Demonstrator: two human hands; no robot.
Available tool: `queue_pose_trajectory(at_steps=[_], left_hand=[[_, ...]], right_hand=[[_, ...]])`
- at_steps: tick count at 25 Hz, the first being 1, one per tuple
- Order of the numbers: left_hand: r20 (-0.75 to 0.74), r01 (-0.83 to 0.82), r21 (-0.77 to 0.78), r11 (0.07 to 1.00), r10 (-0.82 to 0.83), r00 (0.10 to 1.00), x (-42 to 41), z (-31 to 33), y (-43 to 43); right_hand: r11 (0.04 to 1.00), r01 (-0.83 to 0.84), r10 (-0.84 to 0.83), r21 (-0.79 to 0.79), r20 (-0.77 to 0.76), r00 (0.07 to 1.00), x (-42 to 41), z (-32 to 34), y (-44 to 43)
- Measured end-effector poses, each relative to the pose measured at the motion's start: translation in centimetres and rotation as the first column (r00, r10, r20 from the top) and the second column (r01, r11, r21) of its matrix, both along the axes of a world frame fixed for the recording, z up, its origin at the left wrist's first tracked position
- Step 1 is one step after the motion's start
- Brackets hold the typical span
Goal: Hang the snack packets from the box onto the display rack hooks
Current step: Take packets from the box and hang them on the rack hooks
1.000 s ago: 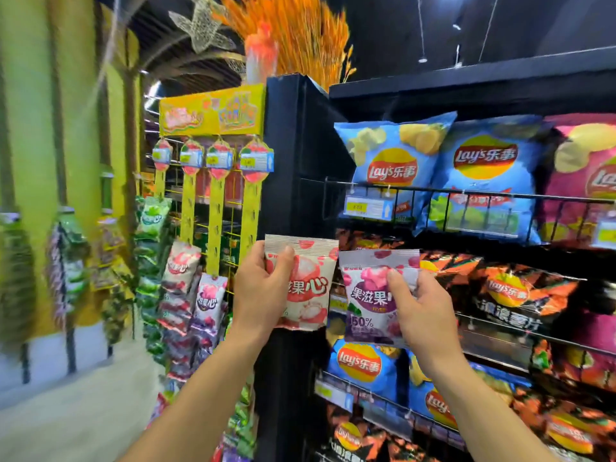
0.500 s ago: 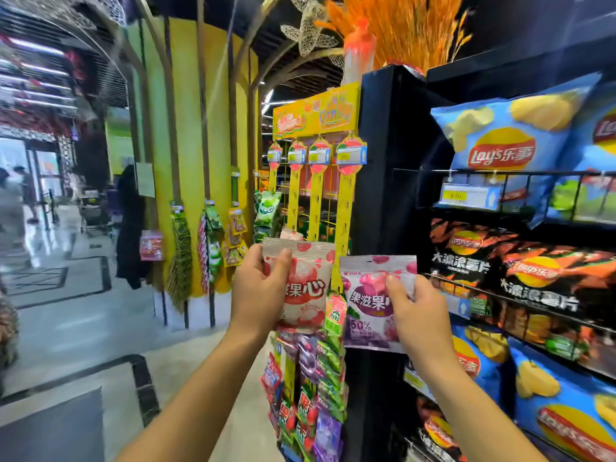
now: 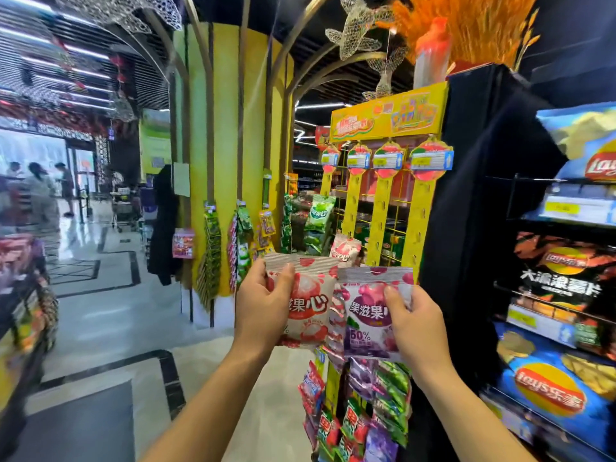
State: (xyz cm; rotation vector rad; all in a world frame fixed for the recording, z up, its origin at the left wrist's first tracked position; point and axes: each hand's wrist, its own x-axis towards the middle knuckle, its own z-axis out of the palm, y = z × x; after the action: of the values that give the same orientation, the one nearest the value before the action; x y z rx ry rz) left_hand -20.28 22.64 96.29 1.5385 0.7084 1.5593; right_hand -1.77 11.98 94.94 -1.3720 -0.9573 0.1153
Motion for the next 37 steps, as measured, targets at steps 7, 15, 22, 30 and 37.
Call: queue_pose_trajectory(at_steps=[7,15,22,30,37], left_hand=[[-0.001,0.053,0.002,0.999,-0.053,0.999,-5.0,-0.9,9.8],[-0.012,0.097,-0.013,0.995,-0.097,0.995,-7.3,-1.6,18.4],[-0.018,0.131,-0.028,0.991,-0.132,0.991,-3.8,-2.0,24.4],[-0.044,0.197,0.013,0.980,-0.196,0.980,3.5,-0.6,32.2],[-0.012,0.329,0.045,0.943,-0.329,0.944,12.2,0.5,36.1]], right_hand=[[0.994,0.106,-0.105,-0.014,0.008,0.994,-5.9,-0.4,9.2],[0.986,0.166,-0.166,0.001,-0.010,0.986,-8.5,-1.0,16.0],[0.989,0.146,-0.145,0.036,-0.024,0.989,-5.9,-1.2,21.7],[0.968,0.233,-0.229,0.097,-0.054,0.972,0.7,-1.6,30.4],[0.924,0.365,-0.357,0.114,-0.083,0.930,6.9,-0.9,31.3]])
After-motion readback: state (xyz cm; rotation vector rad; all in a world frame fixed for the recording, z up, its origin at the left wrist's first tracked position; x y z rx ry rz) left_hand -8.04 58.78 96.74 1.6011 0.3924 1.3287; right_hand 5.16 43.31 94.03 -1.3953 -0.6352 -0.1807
